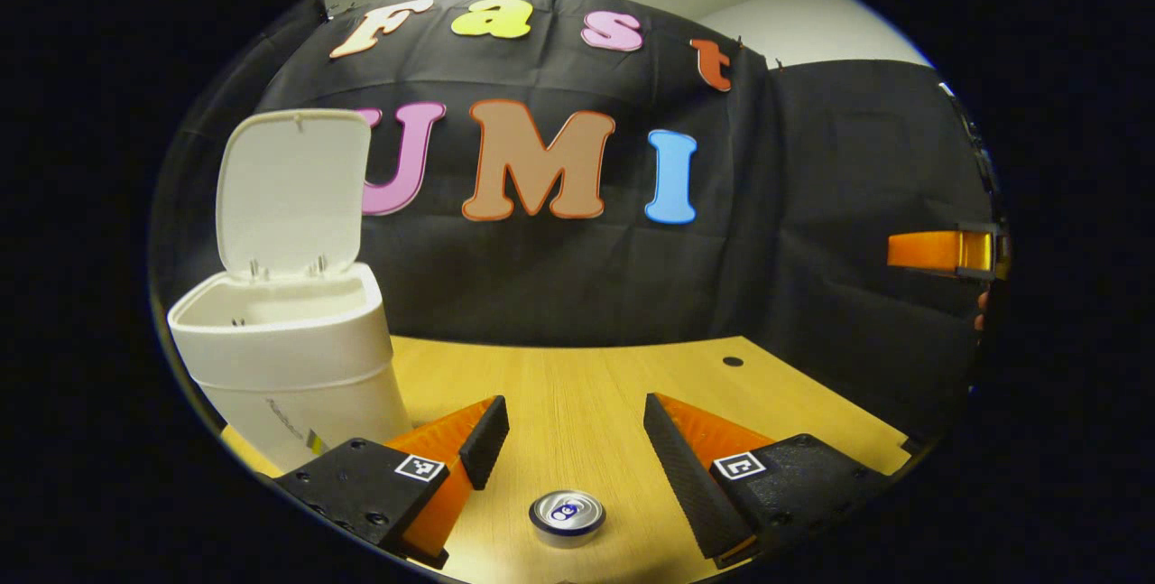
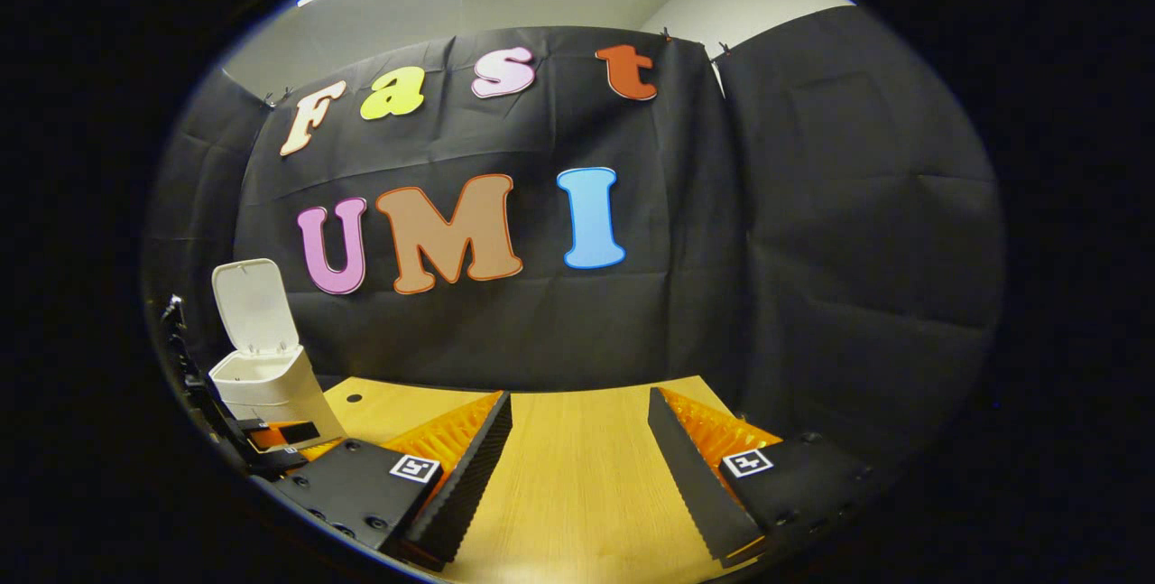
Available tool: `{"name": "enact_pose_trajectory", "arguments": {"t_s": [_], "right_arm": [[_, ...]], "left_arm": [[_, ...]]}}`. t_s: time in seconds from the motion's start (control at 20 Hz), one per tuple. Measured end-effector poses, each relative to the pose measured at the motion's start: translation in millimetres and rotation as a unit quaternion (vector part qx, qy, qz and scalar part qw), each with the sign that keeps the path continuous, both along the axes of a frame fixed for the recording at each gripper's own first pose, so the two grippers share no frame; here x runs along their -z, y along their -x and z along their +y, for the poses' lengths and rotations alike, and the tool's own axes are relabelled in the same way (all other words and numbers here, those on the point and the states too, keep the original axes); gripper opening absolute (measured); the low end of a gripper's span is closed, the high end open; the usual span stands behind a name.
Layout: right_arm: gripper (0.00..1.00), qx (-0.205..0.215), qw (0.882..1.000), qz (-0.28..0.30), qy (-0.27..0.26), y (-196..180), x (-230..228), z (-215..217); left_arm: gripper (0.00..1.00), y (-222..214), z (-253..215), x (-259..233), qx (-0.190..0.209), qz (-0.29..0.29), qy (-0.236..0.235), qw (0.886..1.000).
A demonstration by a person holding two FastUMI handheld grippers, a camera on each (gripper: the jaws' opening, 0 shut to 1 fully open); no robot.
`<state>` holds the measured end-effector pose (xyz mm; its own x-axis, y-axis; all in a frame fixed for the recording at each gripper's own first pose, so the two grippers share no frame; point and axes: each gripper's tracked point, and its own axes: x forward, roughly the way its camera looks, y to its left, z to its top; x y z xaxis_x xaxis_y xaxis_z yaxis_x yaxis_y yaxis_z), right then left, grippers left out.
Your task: Press the lid of the desktop garbage bin to open it, pick up the crumpled paper on the desktop and throw it into the bin, then pick up the pop can on the desktop and drop it into the bin, and finally close the garbage bin lid.
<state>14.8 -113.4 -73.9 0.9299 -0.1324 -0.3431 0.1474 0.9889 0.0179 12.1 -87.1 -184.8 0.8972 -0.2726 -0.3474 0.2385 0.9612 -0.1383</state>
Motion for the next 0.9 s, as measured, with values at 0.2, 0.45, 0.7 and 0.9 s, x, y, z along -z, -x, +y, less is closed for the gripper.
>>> {"name": "enact_pose_trajectory", "arguments": {"t_s": [0.2, 0.45, 0.7, 0.9], "right_arm": [[0.97, 0.023, 1.0, 0.019, -0.003, 14.3, 8.8, -20.7], [0.97, 0.047, 0.998, 0.041, -0.01, 26.4, 20.5, -37.0], [0.97, 0.043, 0.997, 0.058, 0.006, 31.4, 23.6, -38.6], [0.98, 0.038, 0.997, 0.06, 0.018, 30.1, 21.4, -37.0]], "left_arm": [[0.93, 7.2, -6.0, 52.2, 0.003, 0.047, -0.014, 0.999], [0.93, 16.7, -5.3, 113.4, 0.006, 0.107, -0.035, 0.994], [0.93, 20.3, -2.7, 155.9, 0.001, 0.167, -0.045, 0.985], [0.79, 25.5, -8.5, 169.0, 0.025, 0.175, -0.063, 0.982]]}}
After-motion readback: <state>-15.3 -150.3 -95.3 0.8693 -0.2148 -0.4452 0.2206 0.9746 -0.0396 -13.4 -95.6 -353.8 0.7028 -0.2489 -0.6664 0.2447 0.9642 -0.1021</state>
